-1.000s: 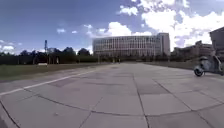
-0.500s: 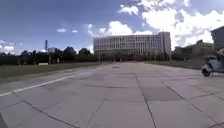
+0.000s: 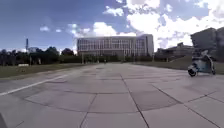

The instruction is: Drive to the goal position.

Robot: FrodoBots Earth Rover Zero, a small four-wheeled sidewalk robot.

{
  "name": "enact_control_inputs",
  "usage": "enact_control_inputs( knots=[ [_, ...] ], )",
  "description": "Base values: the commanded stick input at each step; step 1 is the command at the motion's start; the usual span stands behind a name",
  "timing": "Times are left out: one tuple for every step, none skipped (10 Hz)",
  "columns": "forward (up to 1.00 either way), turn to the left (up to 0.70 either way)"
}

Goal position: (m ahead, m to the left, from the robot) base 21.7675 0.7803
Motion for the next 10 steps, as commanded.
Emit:
enact_control_inputs(
  knots=[
    [0.7,0.0],
    [0.7,0.0],
    [0.7,0.0],
    [0.7,0.0],
    [0.7,0.0],
    [0.7,0.0],
    [0.7,0.0],
    [0.7,0.0],
    [0.7,0.0],
    [0.7,0.0]
  ],
)
